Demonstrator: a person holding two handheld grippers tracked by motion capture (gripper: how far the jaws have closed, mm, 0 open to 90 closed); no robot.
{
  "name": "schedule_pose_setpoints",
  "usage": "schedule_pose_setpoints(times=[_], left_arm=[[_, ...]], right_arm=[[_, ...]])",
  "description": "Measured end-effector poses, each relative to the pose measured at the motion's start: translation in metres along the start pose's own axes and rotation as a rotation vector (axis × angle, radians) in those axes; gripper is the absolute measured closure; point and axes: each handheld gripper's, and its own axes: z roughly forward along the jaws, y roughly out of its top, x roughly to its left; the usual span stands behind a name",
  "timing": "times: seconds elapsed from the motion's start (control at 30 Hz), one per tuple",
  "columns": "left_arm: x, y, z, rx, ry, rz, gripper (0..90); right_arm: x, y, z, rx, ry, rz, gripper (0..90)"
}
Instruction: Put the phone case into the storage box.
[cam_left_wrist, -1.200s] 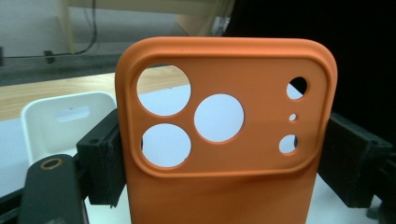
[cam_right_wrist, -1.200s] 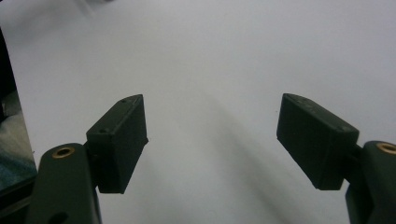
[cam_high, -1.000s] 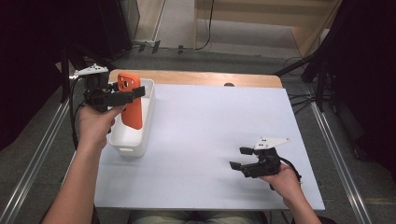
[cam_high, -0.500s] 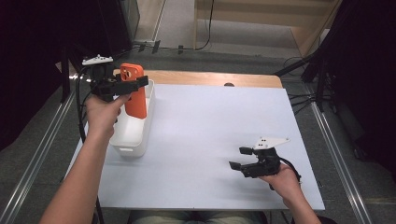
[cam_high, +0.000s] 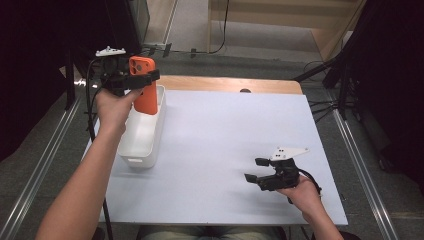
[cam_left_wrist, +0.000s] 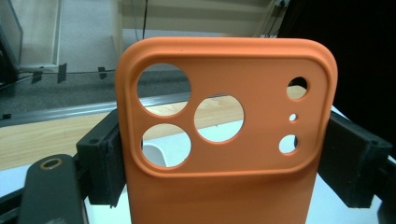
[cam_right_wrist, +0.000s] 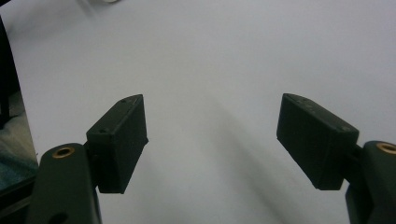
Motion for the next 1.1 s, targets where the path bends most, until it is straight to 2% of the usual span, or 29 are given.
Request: schedule_pose_setpoints(times=[0.07, 0.3, 0.63, 0.7, 0.9, 1.1], left_arm=[[0.001, 0.0, 0.003, -0.001, 0.014, 0.014, 15.3], [0.011, 0.002, 0.017, -0.007, 0.022, -0.01, 15.3], [0.012, 0.009, 0.032, -0.012, 0.053, 0.022, 15.3], [0.014, 0.011, 0.035, -0.012, 0.071, 0.025, 15.3], [0.019, 0.015, 0.044, -0.027, 0.082, -0.003, 15.3], [0.021, 0.018, 0.048, -0.046, 0.089, -0.01, 15.3]], right_arm=[[0.0, 0.0, 0.0, 0.001, -0.001, 0.002, 23.3], [0.001, 0.0, 0.0, 0.004, 0.002, 0.004, 23.4], [0.0, 0.0, 0.0, 0.002, 0.005, 0.0, 23.4], [0.001, 0.0, 0.0, 0.001, 0.008, 0.007, 23.4], [0.0, 0.0, -0.001, -0.009, -0.001, 0.009, 23.3], [0.001, 0.0, 0.0, -0.007, 0.002, 0.005, 23.4]])
